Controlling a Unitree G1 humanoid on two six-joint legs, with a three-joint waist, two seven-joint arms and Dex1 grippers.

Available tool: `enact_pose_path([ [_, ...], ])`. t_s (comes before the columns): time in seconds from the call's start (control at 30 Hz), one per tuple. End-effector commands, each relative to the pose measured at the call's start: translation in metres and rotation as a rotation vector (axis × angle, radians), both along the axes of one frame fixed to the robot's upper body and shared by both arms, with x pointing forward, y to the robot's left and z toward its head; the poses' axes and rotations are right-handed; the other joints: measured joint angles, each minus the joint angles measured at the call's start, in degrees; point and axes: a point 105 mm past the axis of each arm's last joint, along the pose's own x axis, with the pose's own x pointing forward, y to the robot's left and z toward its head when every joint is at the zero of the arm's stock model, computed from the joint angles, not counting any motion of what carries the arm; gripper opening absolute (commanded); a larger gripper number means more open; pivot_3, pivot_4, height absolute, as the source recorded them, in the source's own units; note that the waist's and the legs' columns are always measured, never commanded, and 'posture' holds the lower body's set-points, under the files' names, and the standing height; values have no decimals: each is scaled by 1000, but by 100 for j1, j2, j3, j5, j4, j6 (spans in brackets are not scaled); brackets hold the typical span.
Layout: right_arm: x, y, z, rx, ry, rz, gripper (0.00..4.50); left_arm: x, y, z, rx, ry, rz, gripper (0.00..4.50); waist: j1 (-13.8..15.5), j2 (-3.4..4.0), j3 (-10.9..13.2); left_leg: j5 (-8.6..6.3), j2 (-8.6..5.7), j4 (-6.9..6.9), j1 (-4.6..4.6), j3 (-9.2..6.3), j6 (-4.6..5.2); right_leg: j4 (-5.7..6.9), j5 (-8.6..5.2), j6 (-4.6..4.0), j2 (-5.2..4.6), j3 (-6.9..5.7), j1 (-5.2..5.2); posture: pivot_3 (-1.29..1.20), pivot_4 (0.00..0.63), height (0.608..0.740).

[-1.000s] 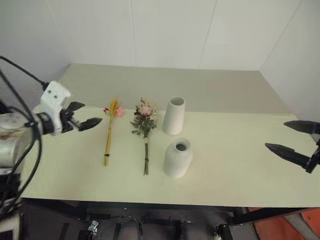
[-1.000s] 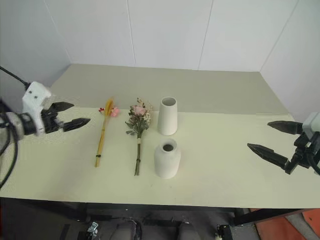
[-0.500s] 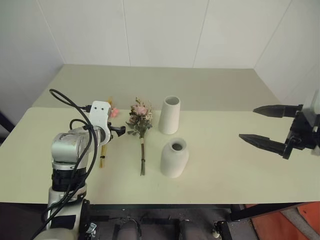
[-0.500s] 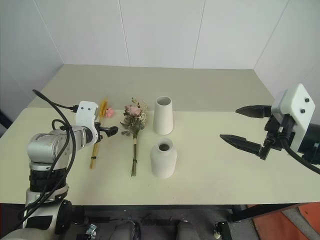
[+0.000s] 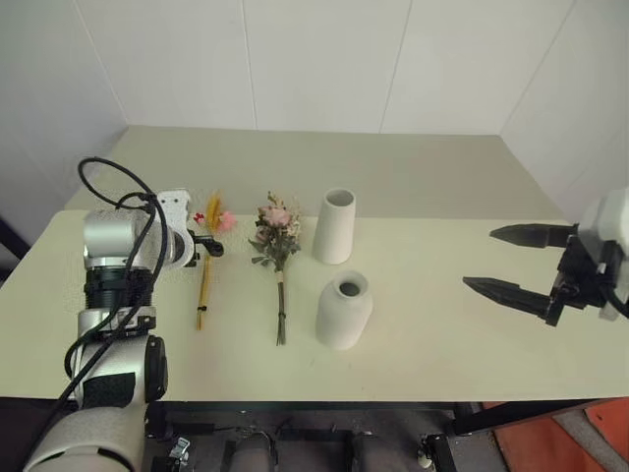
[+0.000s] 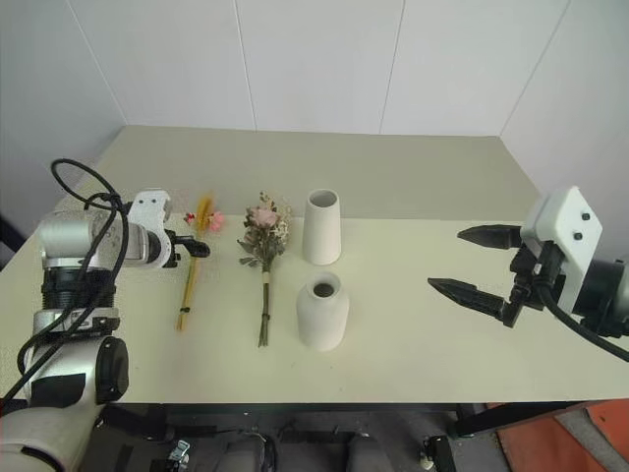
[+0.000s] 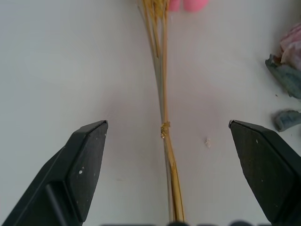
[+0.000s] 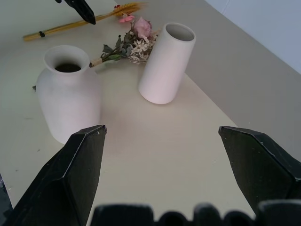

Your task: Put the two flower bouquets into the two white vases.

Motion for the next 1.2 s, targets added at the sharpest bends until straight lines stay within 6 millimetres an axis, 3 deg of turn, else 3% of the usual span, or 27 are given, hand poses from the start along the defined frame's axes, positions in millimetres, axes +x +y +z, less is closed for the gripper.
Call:
enact_pose_path([
  [0.03, -3, -3, 11, -15, -58, -11, 4500, 8, 3, 1, 2, -3, -8, 4493, 1, 0, 0, 0, 0, -1, -1, 0, 0, -1, 0, 0, 0, 0, -1, 0, 150, 740],
  [0.17, -7, -6, 9, -19, -53, -27, 4500, 13, 0, 0, -22, 7, -35, 4493, 12, 1, 0, 0, 0, -2, 1, 0, 0, 1, 3, -5, -1, 0, 0, 0, 150, 740],
  [0.2, -7, -6, 8, -18, -52, -30, 4500, 15, -1, 0, -20, 4, -49, 4308, 14, 1, 0, 0, 0, -2, 2, 0, 0, 2, 3, -4, -1, -1, 1, 0, 150, 740],
  [0.3, -9, -7, 7, -14, -50, -45, 4500, 16, 2, -7, -38, 40, -35, 3610, 22, 1, -1, 0, 0, -1, 4, 1, 0, 2, 1, -1, -1, 0, 1, 0, 150, 740],
  [0.67, -9, -8, 4, -6, -50, -61, 4500, 28, 3, -3, -10, 0, -67, 22, 111, 1, -1, 0, -1, 0, -2, 2, 0, 0, 0, 1, -2, -3, -1, 0, 150, 740],
  [0.8, -11, -10, 4, -3, -43, -68, 4500, 36, 1, 5, 5, -71, -59, 22, 127, 1, -1, 0, -1, 0, -1, 2, -1, 1, 0, 1, -3, -3, 1, 0, 150, 740],
  [0.97, -13, -14, 3, -4, -36, -90, 4500, 69, 2, 71, 62, -478, 96, 22, 129, -3, 2, 0, 0, 2, -12, -1, 0, -2, 4, -1, -4, -6, -3, 0, 150, 740],
  [1.03, -14, -15, 3, -6, -38, -97, 4500, 77, -1, 110, 37, -699, 151, 22, 128, -8, 5, 0, 0, 2, -13, 0, 0, -5, 19, -23, -4, -6, -2, 0, 150, 740],
  [1.2, -17, -21, 8, -8, -69, -127, 4500, 65, -11, 207, -421, -1187, 147, 22, 118, -15, 9, 0, 0, 2, -16, 3, -1, -13, 29, -27, -4, -6, -3, 0, 150, 740],
])
